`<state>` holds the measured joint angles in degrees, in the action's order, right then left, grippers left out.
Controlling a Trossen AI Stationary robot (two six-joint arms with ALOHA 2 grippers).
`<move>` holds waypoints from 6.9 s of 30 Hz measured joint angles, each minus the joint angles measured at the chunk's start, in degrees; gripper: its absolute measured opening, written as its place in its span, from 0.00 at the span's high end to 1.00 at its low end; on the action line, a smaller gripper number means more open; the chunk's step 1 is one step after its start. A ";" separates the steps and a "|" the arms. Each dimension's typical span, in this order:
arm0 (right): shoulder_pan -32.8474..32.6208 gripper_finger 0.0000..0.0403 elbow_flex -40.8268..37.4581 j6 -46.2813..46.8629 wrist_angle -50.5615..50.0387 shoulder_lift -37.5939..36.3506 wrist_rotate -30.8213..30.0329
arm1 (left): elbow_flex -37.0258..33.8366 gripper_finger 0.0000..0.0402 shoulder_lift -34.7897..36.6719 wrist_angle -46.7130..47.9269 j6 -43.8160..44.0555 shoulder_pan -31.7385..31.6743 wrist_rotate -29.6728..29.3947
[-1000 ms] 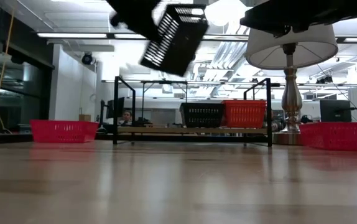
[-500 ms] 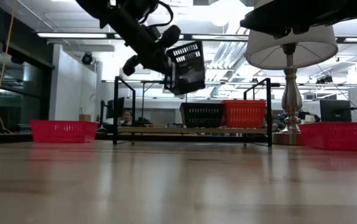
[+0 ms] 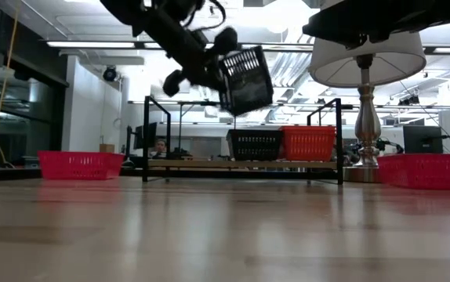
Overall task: Stack baskets on shelf by color
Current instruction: Stack the black basket on top of the black baskets on the shelf, then put the middle red basket on the shelf
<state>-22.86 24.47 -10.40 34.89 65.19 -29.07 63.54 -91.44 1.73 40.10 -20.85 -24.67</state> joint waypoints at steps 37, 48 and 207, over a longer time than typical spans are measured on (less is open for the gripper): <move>0.00 0.63 0.00 -0.06 -0.39 0.00 -0.41 | 0.40 0.95 -6.56 -3.13 -14.01 1.05 -6.42; 0.01 0.63 0.00 -0.06 -0.41 0.00 -0.39 | 0.49 0.95 -6.40 -3.28 -14.36 1.05 -7.46; 0.02 0.63 0.02 2.48 -0.34 0.05 1.83 | -44.72 1.00 28.97 -48.27 -37.62 35.80 -6.17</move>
<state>-22.84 24.49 -7.92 34.55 65.24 -27.24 18.82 -62.48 -46.54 2.48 14.95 -30.84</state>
